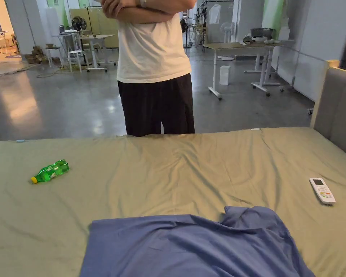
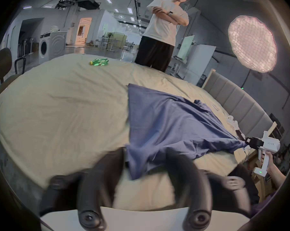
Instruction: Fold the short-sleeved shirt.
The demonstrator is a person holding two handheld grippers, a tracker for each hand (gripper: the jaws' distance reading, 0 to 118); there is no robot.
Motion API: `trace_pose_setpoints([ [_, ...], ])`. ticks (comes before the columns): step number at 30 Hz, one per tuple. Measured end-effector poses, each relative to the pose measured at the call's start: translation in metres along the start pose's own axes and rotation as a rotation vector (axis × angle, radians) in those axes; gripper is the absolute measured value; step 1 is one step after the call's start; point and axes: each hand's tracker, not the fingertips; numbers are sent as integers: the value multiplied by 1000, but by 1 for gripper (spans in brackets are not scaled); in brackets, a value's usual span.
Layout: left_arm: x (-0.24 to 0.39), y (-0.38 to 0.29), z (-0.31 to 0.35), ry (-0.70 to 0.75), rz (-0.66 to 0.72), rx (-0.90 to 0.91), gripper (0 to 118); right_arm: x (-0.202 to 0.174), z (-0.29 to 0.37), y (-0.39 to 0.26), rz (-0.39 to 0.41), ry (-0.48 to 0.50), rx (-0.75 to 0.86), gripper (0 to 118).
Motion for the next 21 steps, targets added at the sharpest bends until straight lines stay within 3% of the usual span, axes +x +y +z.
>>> trace_pose_setpoints([
  [1,-3,-1,-1,26,7,-14,81,2,-3,-2,-13,2,-22,20],
  [4,5,2,11,57,-12,-2,85,8,-4,-9,2,-40,-34,71],
  [7,17,7,24,110,-75,36,85,0,7,-6,39,-73,-3,72],
  [16,104,30,33,154,-277,100,86,-69,42,12,79,32,126,77],
  [21,135,32,19,99,-251,92,85,-96,43,9,184,42,127,77],
])
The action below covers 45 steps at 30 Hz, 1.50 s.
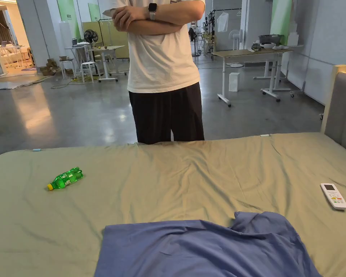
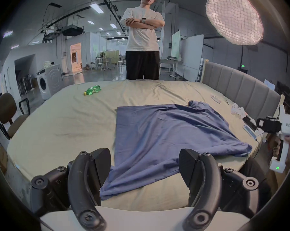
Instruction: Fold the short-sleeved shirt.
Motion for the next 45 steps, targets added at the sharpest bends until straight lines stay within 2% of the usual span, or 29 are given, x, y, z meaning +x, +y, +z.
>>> trace_pose_setpoints([
  [2,0,-7,5,9,24,9,82,-8,2,-2,60,-8,-15,72],
  [3,2,-8,10,17,37,18,77,-14,6,-1,67,-13,-11,66],
  [5,7,-11,21,37,41,44,49,-17,11,-3,71,-5,-13,40],
  [7,8,-16,31,66,29,66,11,-20,16,-4,61,0,-16,10],
  [10,9,-17,49,76,24,89,0,-22,22,-6,50,-4,-17,0],
  [18,-6,-24,53,120,65,64,0,-22,24,-4,20,-6,-8,0],
  [21,-16,-25,51,108,90,42,0,-19,25,-5,29,-7,-13,0],
  [28,-35,-35,35,110,144,-25,0,-14,24,-15,-9,1,-22,0],
  [35,-50,-45,11,121,186,-97,1,-17,23,-21,1,6,-50,0],
  [36,-53,-50,3,116,188,-118,8,-16,23,-22,-8,11,-53,0],
  [39,-59,-59,-22,156,187,-206,74,-16,21,-24,-26,15,-70,0],
  [40,-62,-62,-28,167,190,-220,83,-16,21,-25,-26,17,-75,0],
  [45,-87,-76,-58,162,285,-315,83,-12,24,-28,-29,4,-82,0],
])
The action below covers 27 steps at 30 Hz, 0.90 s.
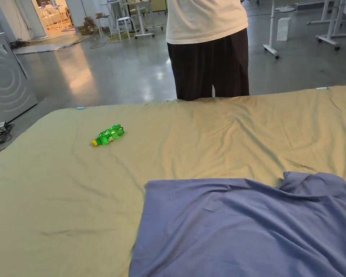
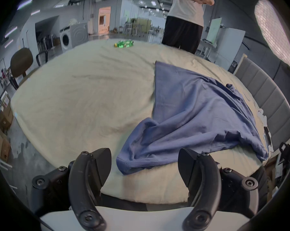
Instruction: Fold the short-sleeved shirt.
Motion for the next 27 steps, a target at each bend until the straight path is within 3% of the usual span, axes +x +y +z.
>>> trace_pose_setpoints([
  [3,3,1,-11,-2,-1,-58,80,6,-1,-3,-20,-5,-5,0],
  [9,13,0,-19,-3,-69,-83,28,8,6,1,-6,-38,-2,0],
  [13,23,5,-29,-27,-100,-120,13,17,6,-1,-14,-59,-7,0],
  [18,31,4,-31,-26,-158,-150,11,37,4,0,-34,-137,-18,0],
  [19,32,4,-33,-25,-158,-155,11,44,0,0,-56,-167,-39,10],
  [21,28,8,-40,-22,-166,-167,11,57,-14,-1,-86,-206,-88,63],
  [22,28,8,-41,-21,-173,-171,10,65,-24,-2,-98,-223,-128,81],
  [25,27,7,-39,-26,-169,-173,11,75,-50,-7,-83,-230,-242,78],
  [27,24,6,-39,-36,-149,-173,11,77,-68,-13,-114,-231,-299,78],
])
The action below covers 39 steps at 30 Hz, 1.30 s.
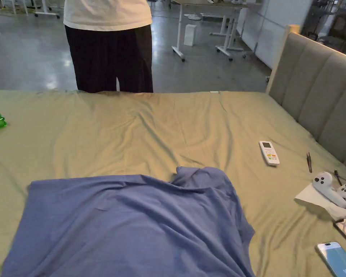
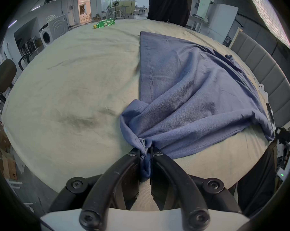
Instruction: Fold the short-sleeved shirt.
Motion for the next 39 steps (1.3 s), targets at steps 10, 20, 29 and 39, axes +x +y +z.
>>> trace_pose_setpoints([
  [10,-3,-6,3,5,-25,29,10,-5,-17,1,-17,56,-80,3],
  [20,-5,-10,65,-2,-46,207,9,18,22,8,-165,94,31,3],
  [29,0,-11,113,-37,-80,292,9,23,45,10,-180,99,64,3],
  [39,-4,6,96,-58,-99,272,9,34,35,38,-182,151,45,3],
])
